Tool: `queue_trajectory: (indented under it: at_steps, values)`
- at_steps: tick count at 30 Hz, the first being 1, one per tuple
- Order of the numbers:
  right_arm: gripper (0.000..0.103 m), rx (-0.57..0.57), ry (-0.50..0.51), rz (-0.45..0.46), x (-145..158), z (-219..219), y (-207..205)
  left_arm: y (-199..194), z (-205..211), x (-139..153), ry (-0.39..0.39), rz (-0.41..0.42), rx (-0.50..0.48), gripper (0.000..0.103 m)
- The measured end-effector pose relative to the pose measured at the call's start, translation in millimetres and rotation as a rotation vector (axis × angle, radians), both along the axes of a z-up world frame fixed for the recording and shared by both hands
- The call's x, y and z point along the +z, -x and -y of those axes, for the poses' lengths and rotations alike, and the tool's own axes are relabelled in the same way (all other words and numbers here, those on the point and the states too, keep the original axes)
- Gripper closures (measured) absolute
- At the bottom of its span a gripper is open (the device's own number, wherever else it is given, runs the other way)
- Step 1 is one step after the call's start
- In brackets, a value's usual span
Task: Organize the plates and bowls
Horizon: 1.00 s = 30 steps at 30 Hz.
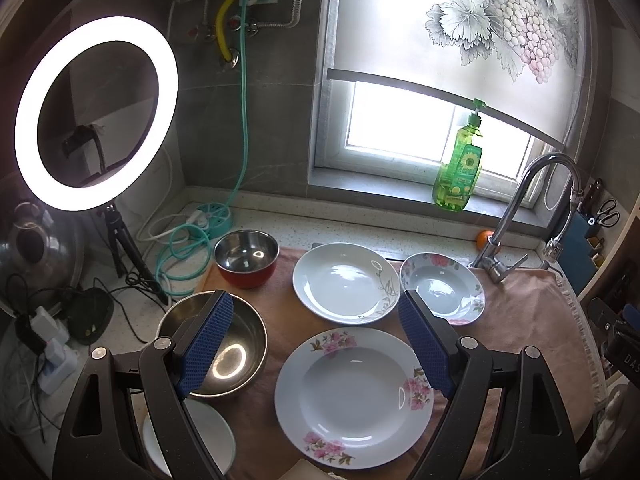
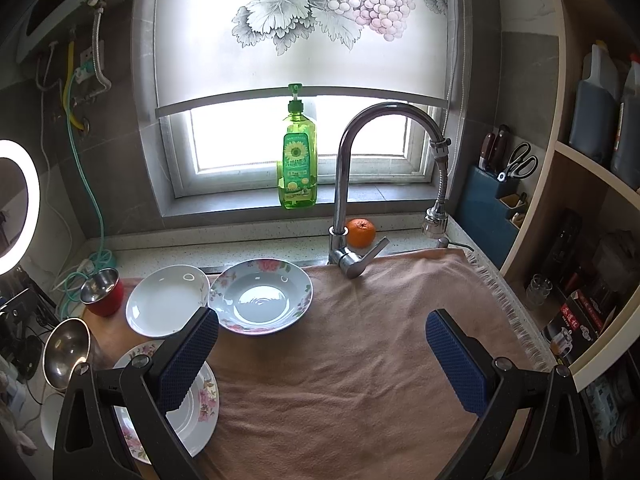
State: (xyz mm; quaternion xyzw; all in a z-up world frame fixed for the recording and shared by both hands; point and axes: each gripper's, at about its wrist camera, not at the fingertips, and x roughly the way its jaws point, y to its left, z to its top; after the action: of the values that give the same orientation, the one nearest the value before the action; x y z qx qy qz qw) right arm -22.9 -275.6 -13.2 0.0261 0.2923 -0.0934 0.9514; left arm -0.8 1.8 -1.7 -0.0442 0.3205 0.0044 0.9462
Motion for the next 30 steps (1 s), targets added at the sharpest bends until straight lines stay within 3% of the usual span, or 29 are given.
queue_trajectory:
  at_steps: [21, 30]
  values:
    - [0.001, 0.0, 0.002, -0.005, -4, 1, 3, 0, 1, -2, 0.002, -0.005, 0.0, 0.018]
    - [0.001, 0.051, -0.009, -0.01, -11, -2, -2, -5, -7, -13, 0.029, -0.058, 0.016, 0.018]
